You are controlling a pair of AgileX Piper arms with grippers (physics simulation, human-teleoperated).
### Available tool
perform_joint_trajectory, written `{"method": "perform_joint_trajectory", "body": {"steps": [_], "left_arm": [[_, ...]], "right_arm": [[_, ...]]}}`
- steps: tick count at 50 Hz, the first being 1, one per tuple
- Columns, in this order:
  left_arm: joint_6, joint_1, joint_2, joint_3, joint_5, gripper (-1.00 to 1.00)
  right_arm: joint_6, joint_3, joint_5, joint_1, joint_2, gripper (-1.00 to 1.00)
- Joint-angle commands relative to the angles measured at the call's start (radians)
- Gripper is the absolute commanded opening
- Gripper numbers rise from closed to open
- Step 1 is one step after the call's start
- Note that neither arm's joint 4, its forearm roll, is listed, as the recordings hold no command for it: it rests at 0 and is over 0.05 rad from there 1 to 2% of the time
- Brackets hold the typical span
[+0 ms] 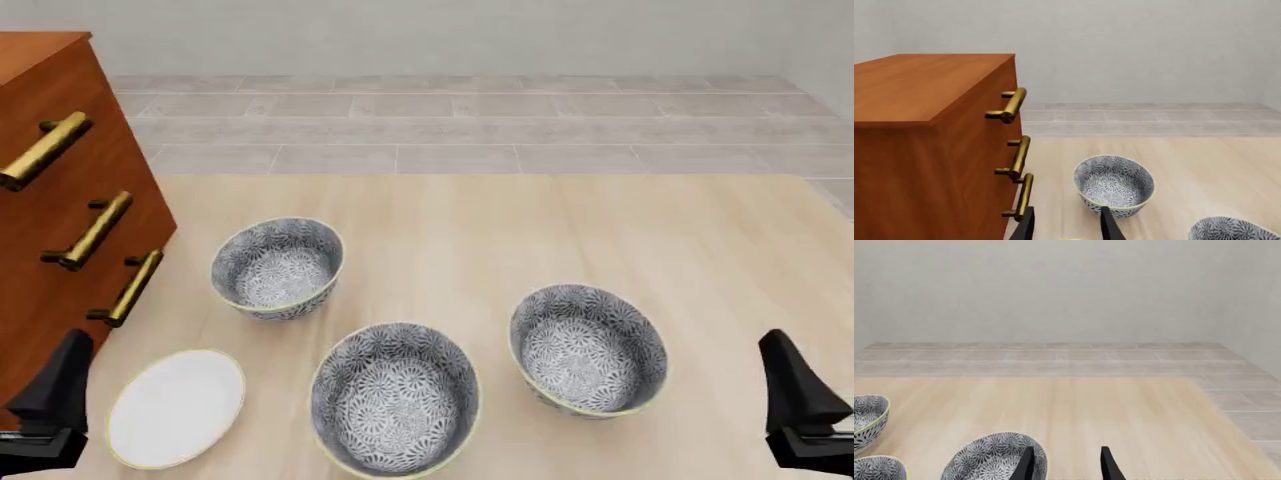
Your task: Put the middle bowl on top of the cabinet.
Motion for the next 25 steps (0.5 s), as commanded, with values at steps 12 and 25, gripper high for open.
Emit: {"method": "perform_joint_trajectory", "body": {"steps": [12,25], "left_arm": [[0.005,-0.025,0.0,-0.002,0.011,1.0],[0.016,-0.042,0.015,-0.004,0.009,1.0]], "right_arm": [[0.01,-0.003,0.007,-0.003,0.004,1.0],[0.015,-0.002,0.003,-0.004,0.009,1.0]]}}
